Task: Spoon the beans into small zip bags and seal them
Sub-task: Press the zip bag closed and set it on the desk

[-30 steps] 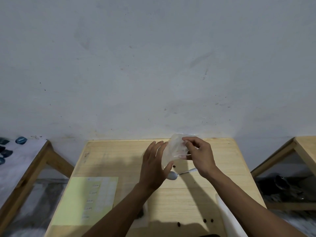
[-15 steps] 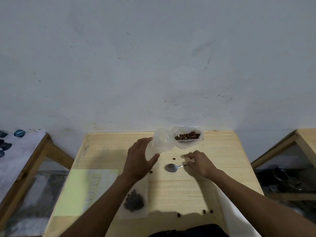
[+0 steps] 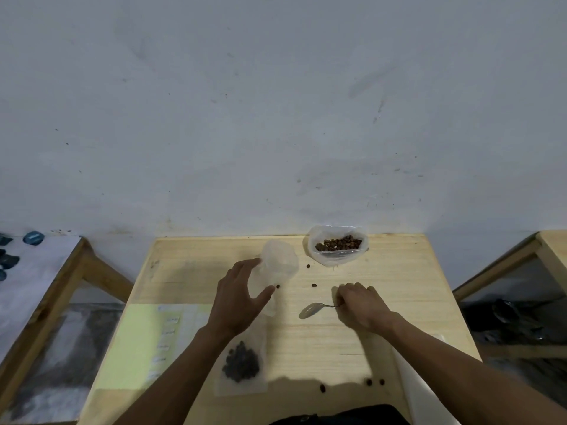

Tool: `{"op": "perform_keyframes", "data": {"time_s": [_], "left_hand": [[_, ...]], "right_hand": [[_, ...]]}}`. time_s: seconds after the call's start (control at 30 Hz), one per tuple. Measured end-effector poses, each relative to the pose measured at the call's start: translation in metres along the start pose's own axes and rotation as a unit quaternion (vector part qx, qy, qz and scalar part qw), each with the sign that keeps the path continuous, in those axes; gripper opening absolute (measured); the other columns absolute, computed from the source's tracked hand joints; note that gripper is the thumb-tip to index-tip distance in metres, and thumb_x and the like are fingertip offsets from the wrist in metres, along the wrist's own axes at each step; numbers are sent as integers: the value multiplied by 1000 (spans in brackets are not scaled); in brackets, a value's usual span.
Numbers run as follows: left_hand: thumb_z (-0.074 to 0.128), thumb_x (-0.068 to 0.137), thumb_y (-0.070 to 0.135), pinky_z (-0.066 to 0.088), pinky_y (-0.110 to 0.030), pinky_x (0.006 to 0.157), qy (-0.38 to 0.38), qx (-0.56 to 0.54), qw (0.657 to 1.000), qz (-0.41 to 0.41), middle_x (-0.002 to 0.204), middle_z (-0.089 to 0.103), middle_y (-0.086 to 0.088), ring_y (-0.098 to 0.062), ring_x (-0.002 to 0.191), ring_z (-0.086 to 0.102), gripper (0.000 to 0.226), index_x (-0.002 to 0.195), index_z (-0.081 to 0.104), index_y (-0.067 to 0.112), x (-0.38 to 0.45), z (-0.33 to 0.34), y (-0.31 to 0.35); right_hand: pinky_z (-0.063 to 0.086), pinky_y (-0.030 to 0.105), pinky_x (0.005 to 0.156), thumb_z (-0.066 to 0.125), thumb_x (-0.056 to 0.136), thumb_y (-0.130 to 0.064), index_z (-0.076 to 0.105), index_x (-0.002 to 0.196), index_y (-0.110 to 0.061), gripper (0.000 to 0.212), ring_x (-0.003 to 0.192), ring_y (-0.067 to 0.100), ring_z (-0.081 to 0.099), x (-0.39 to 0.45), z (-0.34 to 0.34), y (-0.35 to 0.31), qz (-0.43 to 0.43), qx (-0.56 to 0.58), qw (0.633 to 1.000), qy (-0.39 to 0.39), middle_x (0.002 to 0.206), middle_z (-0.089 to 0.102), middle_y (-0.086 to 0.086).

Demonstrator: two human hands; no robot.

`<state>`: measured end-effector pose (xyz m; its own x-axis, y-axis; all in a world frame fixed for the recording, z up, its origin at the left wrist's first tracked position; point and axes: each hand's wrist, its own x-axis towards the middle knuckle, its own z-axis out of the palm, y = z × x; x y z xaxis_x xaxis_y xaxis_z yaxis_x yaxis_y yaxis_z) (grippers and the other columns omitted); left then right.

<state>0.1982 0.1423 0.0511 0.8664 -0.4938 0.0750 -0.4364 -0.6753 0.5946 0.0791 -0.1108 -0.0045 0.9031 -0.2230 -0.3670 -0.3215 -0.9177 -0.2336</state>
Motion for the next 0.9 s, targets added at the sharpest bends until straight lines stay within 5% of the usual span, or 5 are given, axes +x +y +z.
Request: {"op": "perform_keyframes", "data": {"time_s": [0.1, 0.37, 0.5, 0.6, 0.9], "left_hand": [[71, 82, 47, 45, -43, 103, -8, 0, 1000, -2, 138, 52, 3, -18, 120, 52, 64, 137, 48, 24, 4, 1, -1], [74, 81, 46, 46, -45, 102, -14, -8, 1000, -8, 138, 54, 1, -20, 119, 54, 64, 136, 50, 22, 16, 4, 2], [74, 81, 45, 45, -44, 103, -17, -16, 1000, -8, 139, 53, 0, -21, 120, 53, 65, 136, 50, 21, 22, 6, 7], [73, 82, 44, 42, -42, 103, -17, -18, 1000, -3, 138, 53, 0, -20, 120, 52, 64, 136, 49, 20, 26, 7, 9], [75, 80, 44, 46, -41, 101, -18, -20, 1000, -9, 135, 55, 1, -19, 116, 54, 63, 134, 51, 20, 26, 4, 2]], "right_hand": [[42, 35, 75, 49, 89, -19, 48, 88, -27, 8, 86, 22, 54, 3, -26, 7, -7, 76, 995, -61, 105, 60, 1], [53, 35, 61, 59, 79, 12, 65, 97, -12, 31, 69, 26, 64, 20, -129, 44, -1, 336, 940, 60, 84, 64, 9], [58, 41, 72, 65, 88, -1, 66, 93, -4, 6, 72, 28, 67, 29, -148, 45, 27, 501, 831, 241, 84, 68, 17], [60, 40, 79, 61, 93, -12, 71, 95, -9, 11, 74, 24, 68, 38, -138, 40, 64, 545, 772, 320, 81, 69, 9], [49, 34, 92, 46, 101, -21, 66, 121, -20, 28, 98, 20, 64, 51, -82, 34, 83, 415, 829, 364, 105, 67, 7]]}}
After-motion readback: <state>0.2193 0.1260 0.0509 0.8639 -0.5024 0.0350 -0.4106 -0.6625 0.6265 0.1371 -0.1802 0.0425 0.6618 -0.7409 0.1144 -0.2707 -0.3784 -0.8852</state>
